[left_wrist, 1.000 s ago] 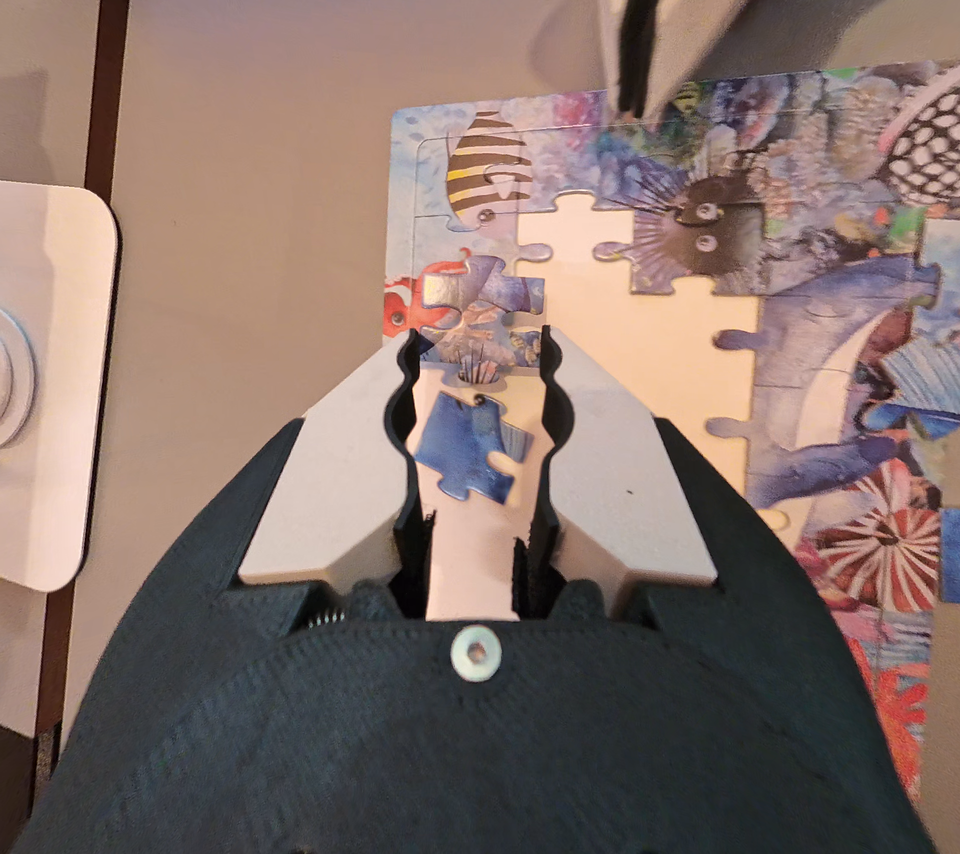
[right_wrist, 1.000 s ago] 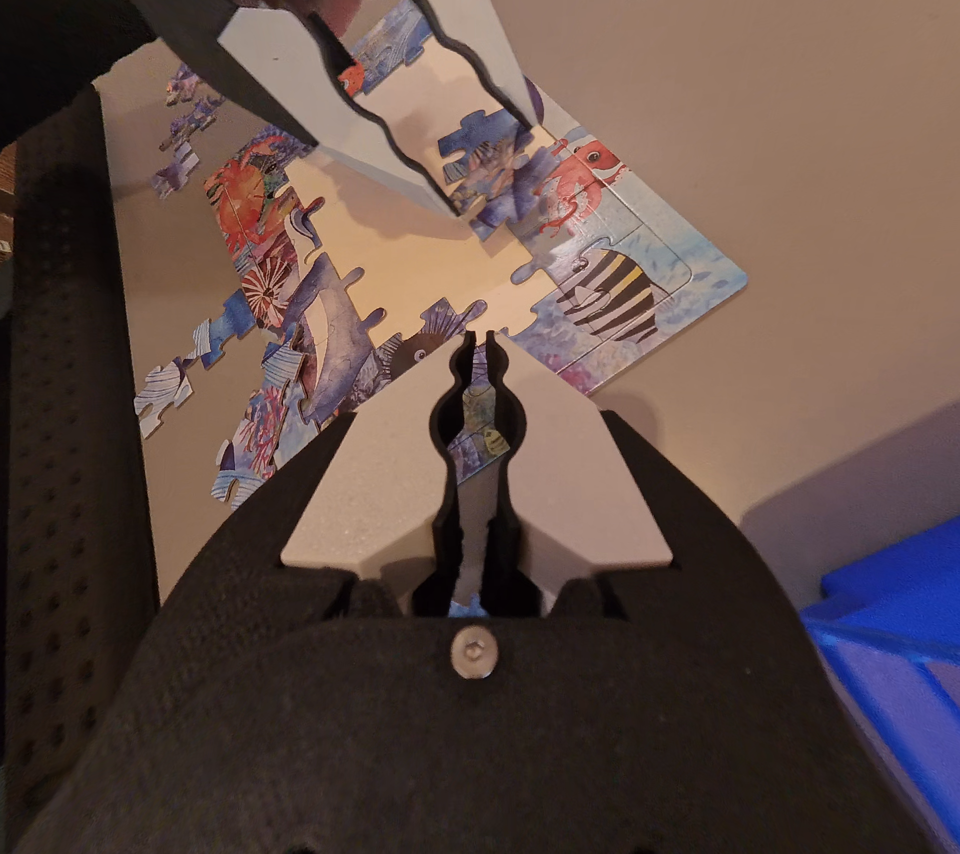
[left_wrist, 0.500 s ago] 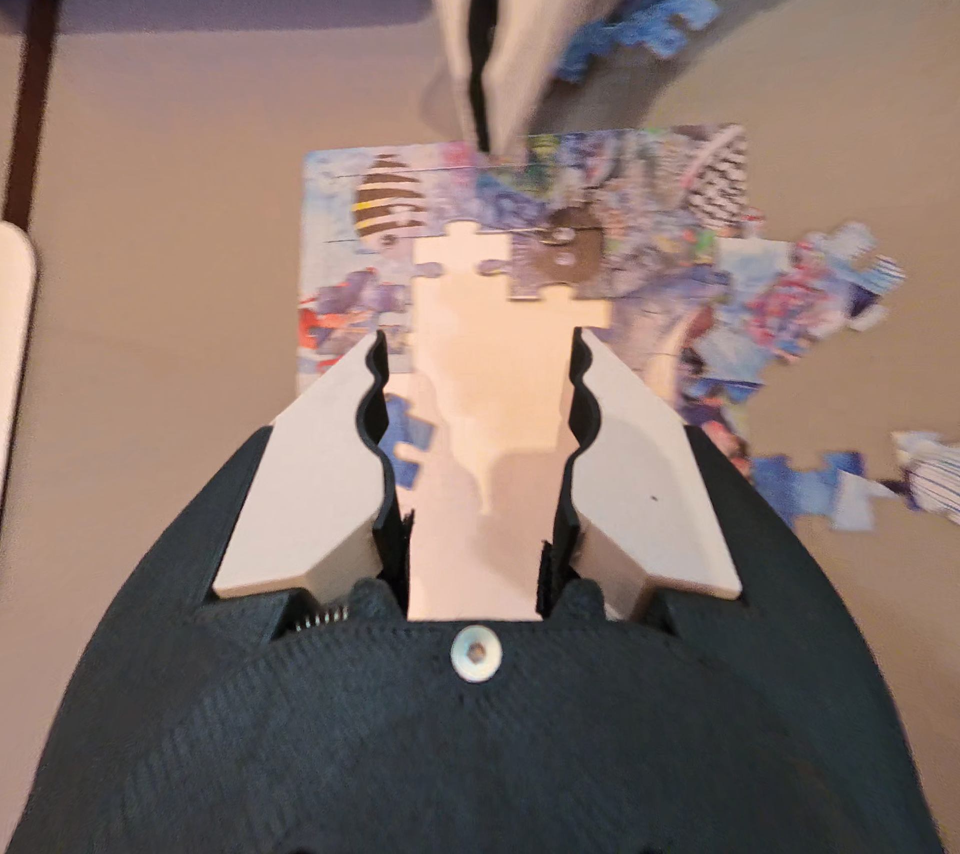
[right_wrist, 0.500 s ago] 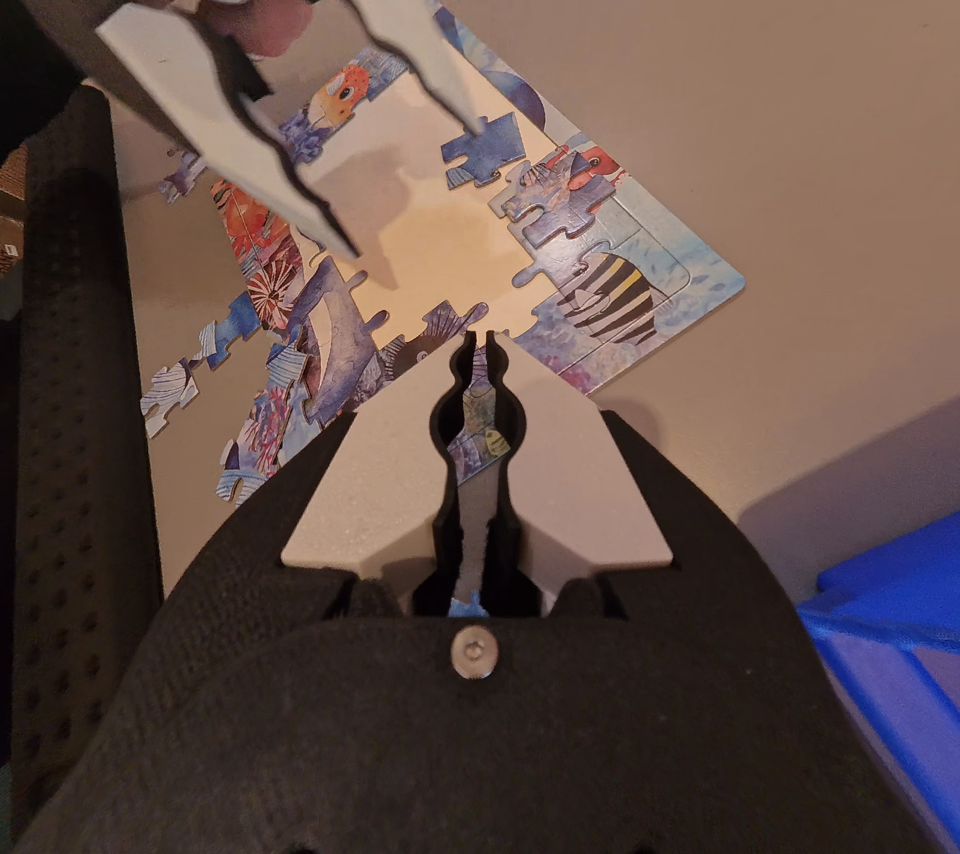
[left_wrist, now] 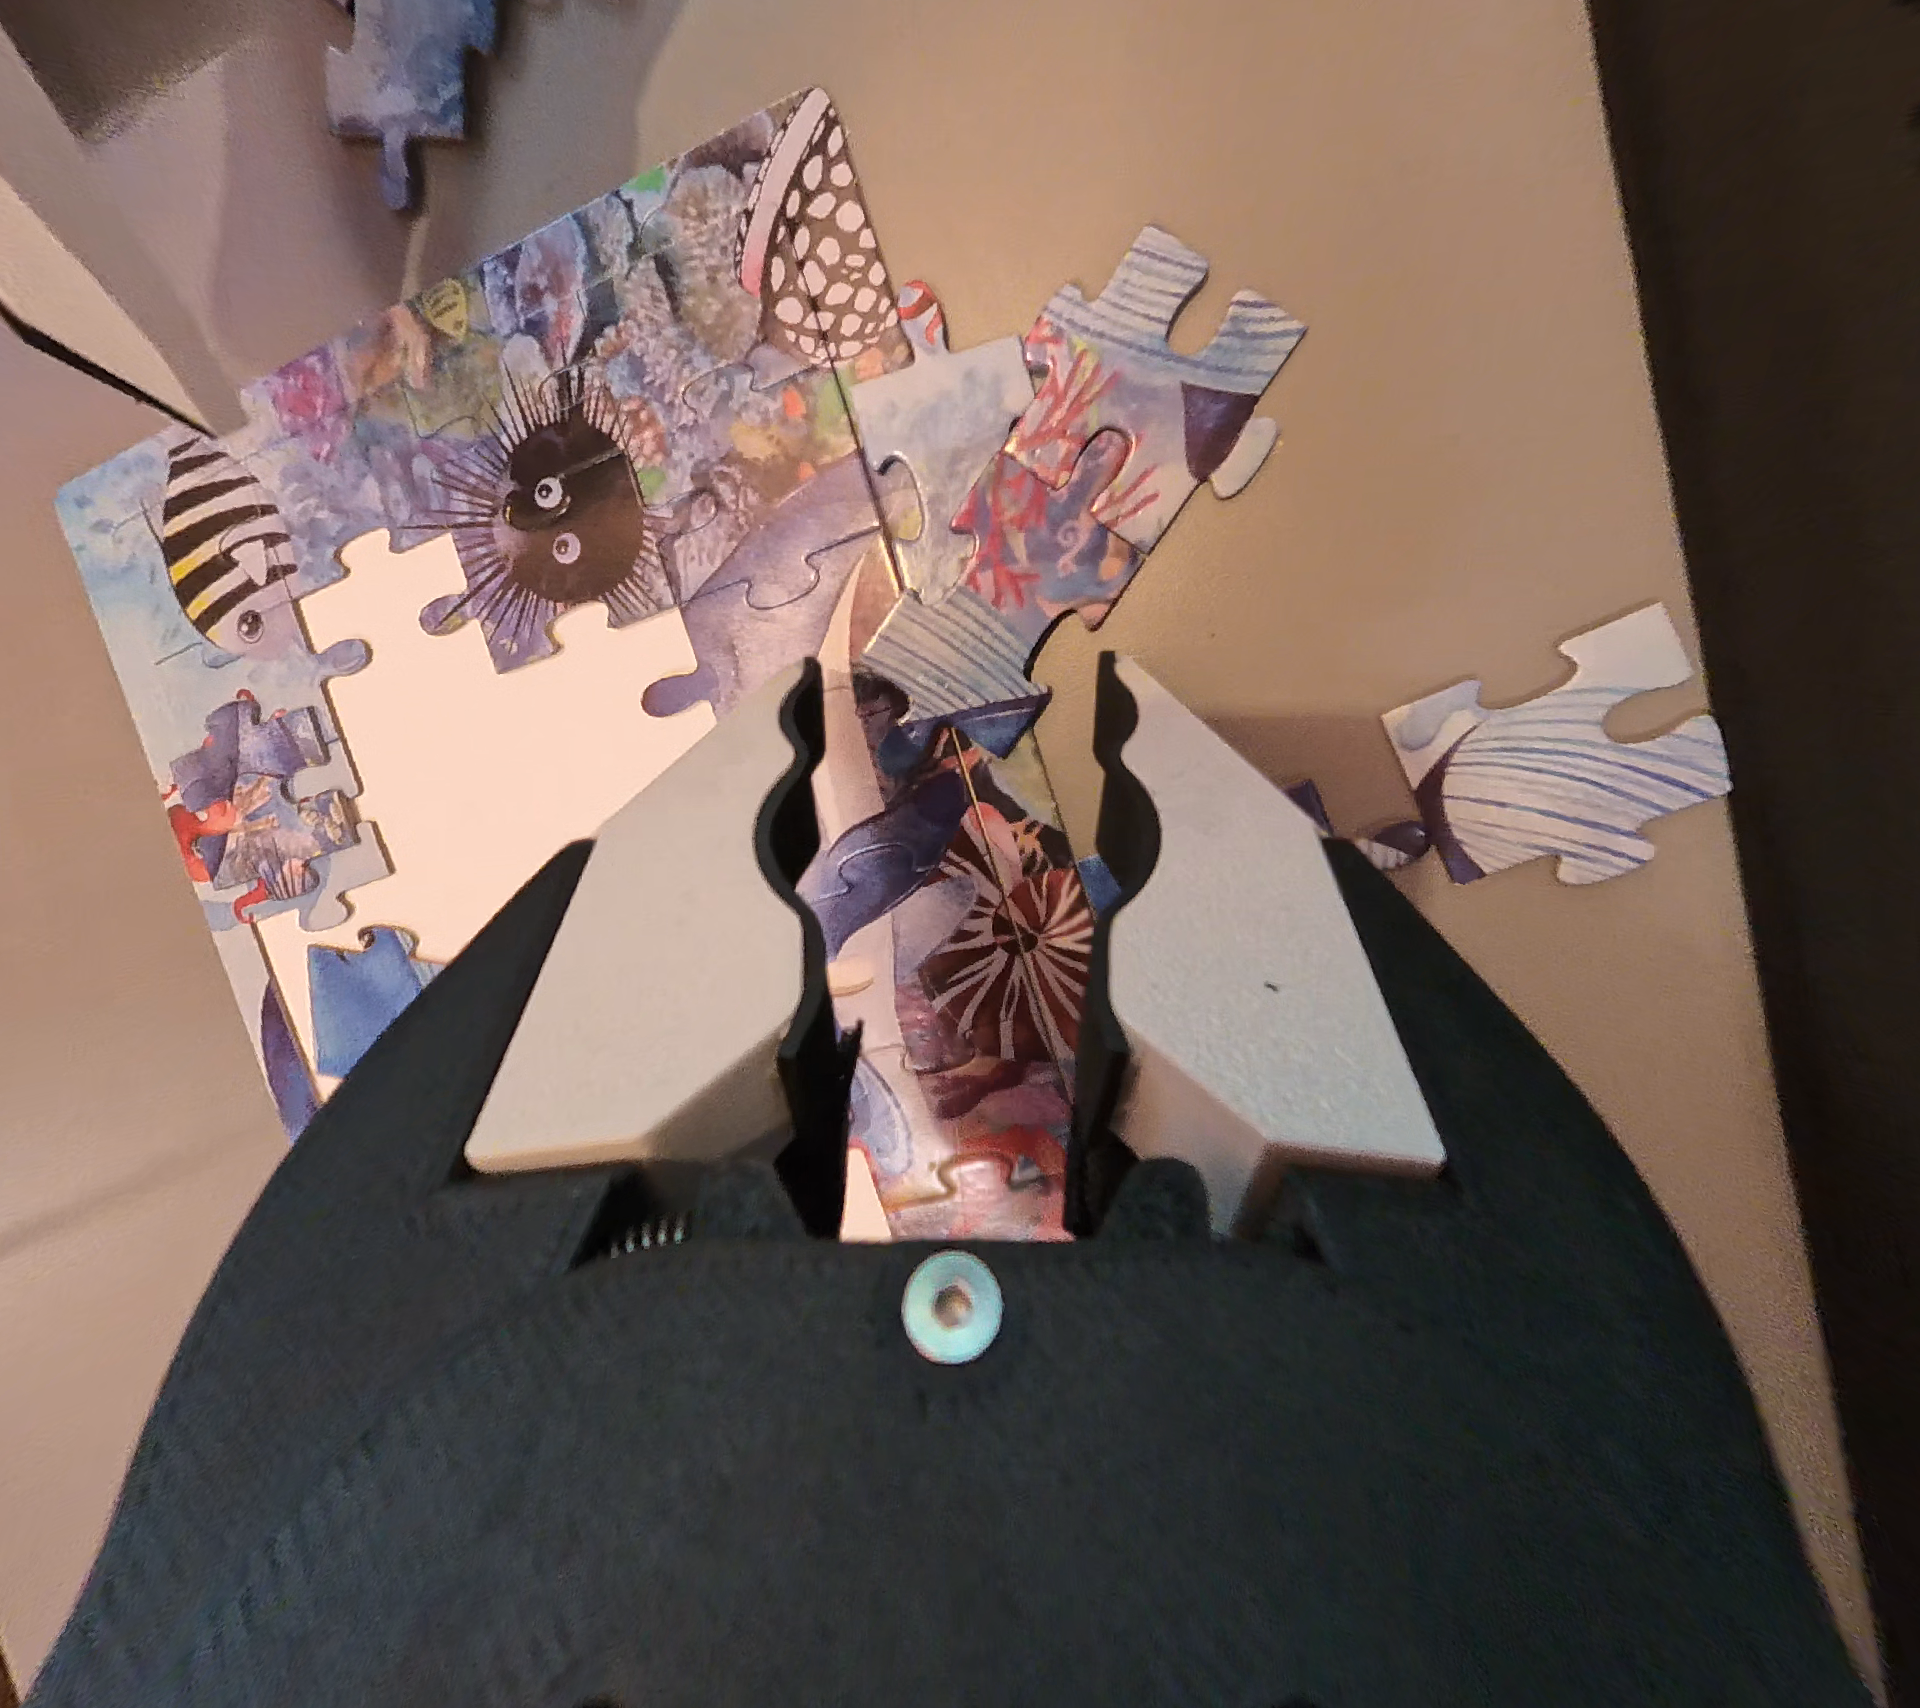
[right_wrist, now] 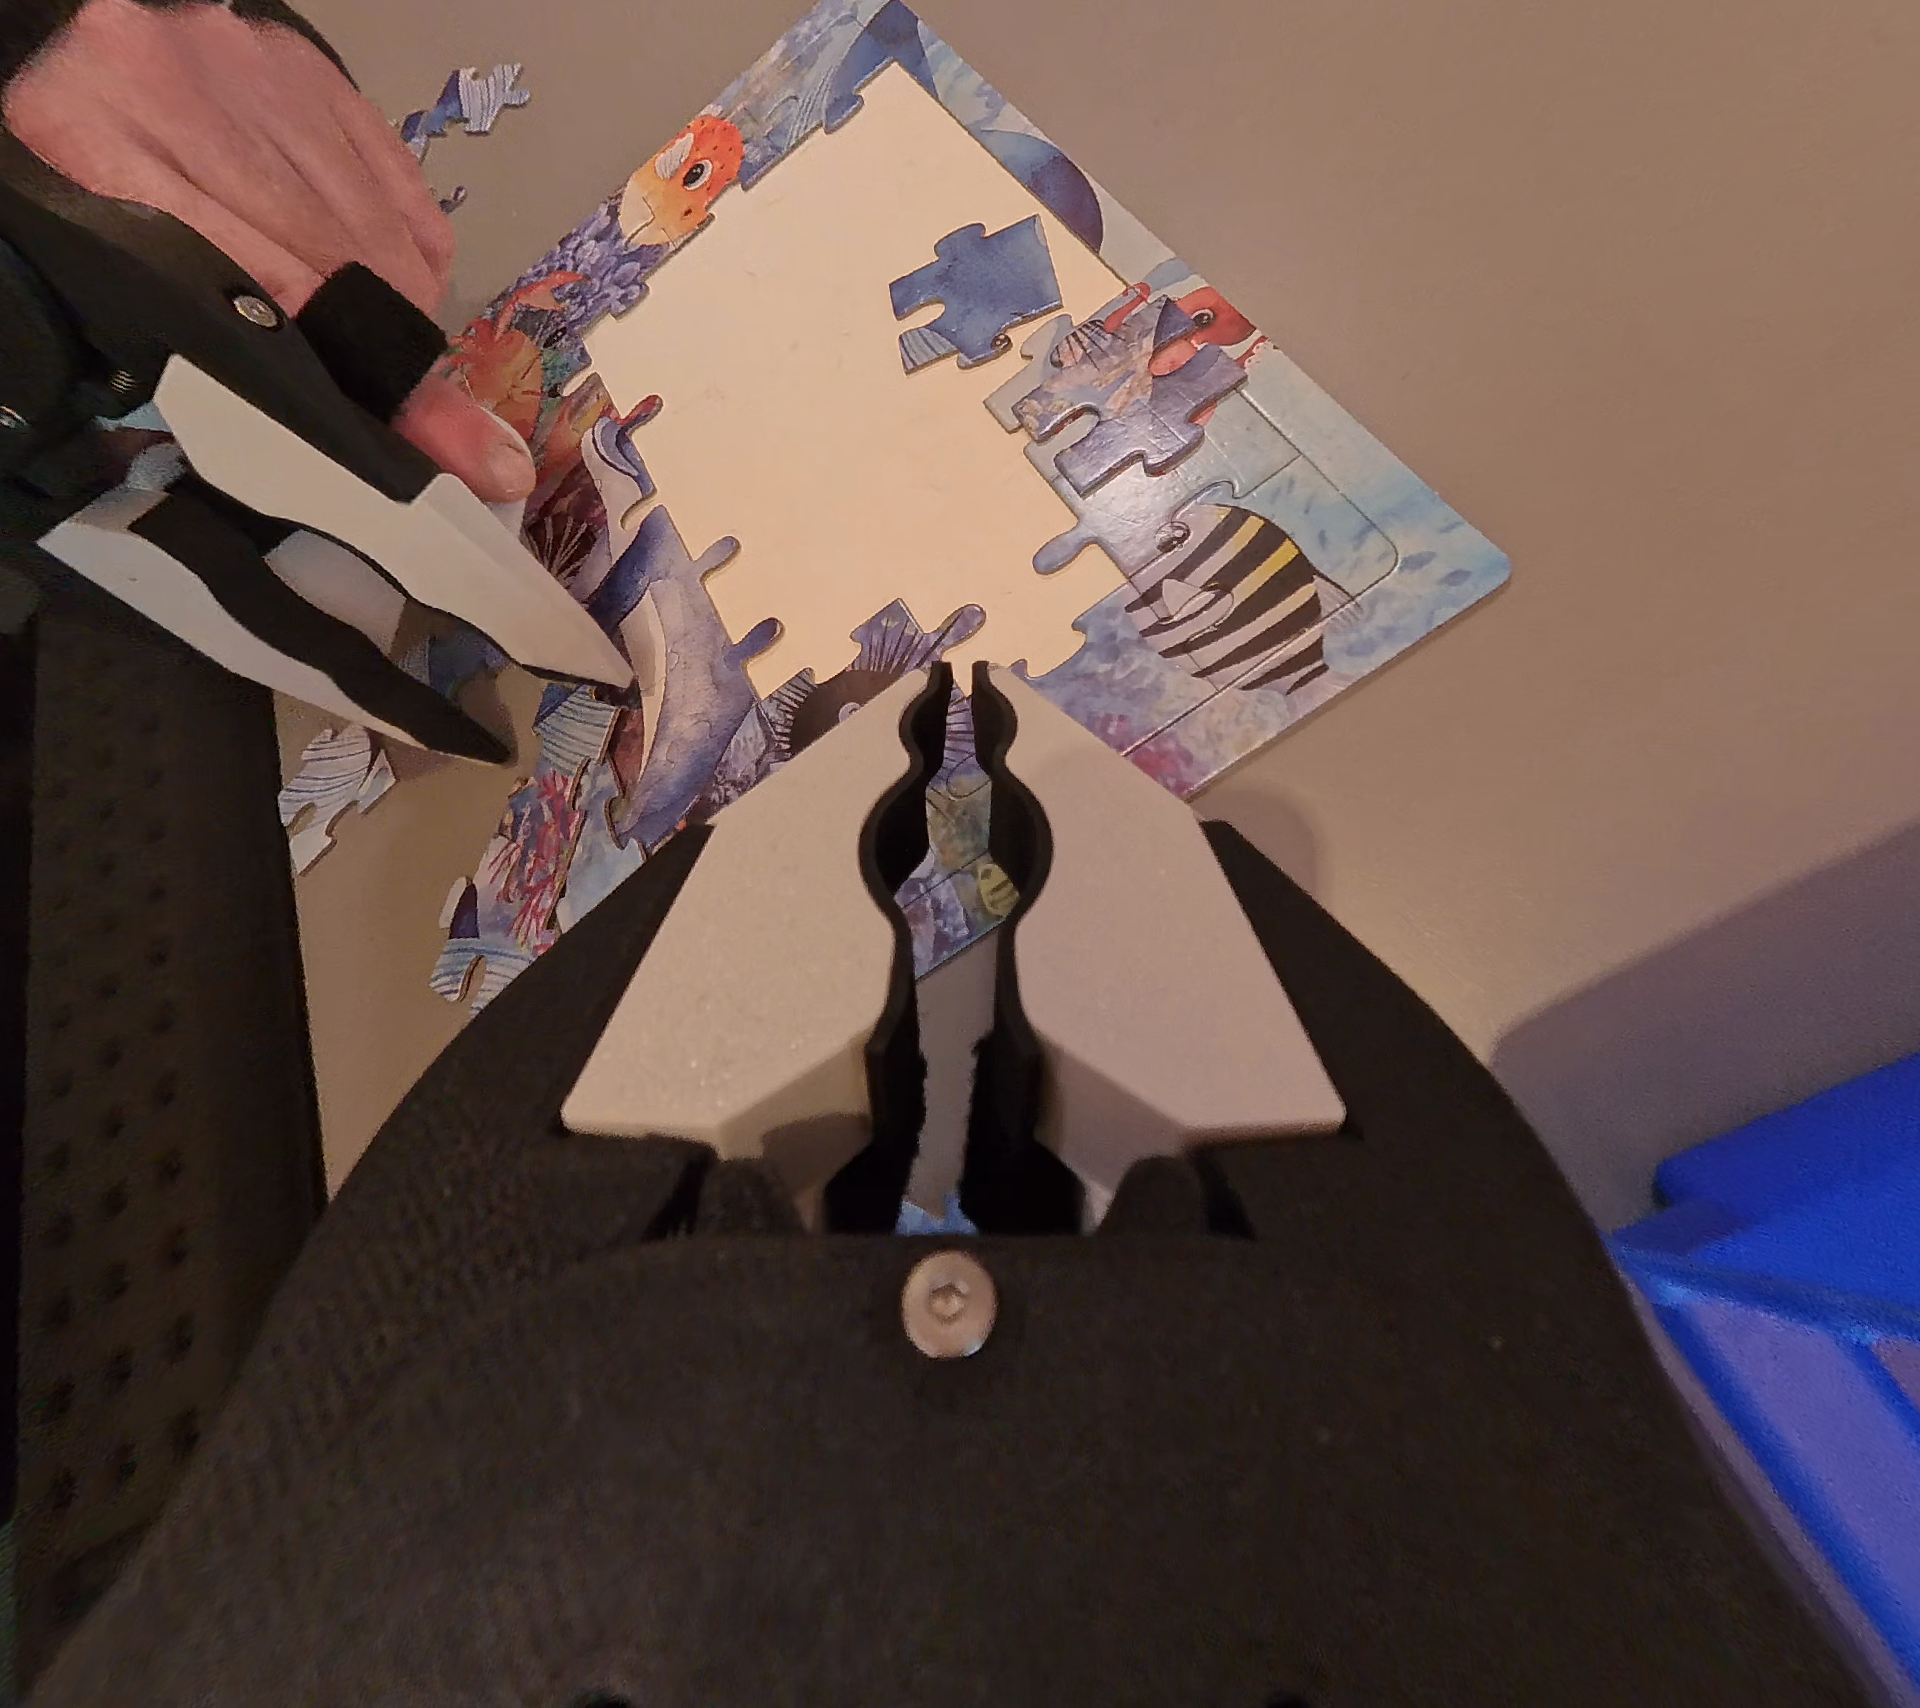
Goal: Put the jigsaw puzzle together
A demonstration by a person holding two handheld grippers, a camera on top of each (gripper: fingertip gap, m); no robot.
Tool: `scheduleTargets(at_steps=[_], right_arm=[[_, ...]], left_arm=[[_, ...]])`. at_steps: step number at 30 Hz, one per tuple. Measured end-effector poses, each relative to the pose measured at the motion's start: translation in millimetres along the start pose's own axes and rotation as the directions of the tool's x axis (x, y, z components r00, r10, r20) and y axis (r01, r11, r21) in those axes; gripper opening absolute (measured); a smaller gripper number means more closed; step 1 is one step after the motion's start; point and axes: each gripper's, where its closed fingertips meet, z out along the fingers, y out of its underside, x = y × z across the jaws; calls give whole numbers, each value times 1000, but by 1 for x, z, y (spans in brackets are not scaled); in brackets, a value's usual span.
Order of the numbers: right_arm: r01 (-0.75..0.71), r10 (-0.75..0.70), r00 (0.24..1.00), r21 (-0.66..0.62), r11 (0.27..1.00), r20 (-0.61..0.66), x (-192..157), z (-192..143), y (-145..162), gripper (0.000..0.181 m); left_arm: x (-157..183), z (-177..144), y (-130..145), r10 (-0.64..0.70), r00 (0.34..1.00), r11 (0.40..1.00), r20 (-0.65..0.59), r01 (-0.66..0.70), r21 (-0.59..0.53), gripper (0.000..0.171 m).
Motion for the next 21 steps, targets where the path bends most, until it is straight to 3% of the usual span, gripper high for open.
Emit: scheduleTargets(at_steps=[6, 13, 21], right_arm=[[0, 0, 1000, 9, 1000, 2, -1, -2, -2, 2], [-1, 1, 1000, 8, 1000, 2, 0, -2, -2, 2], [0, 0, 1000, -1, 1000, 4, -1, 0, 0, 2]], left_arm=[[1, 6, -3, 5, 1000, 1000, -28, -4, 27, 32], [-1, 1, 2, 1, 1000, 1000, 10, -2, 30, 32], [-2, -24, 14, -35, 995, 999, 90, 32, 37, 32]])
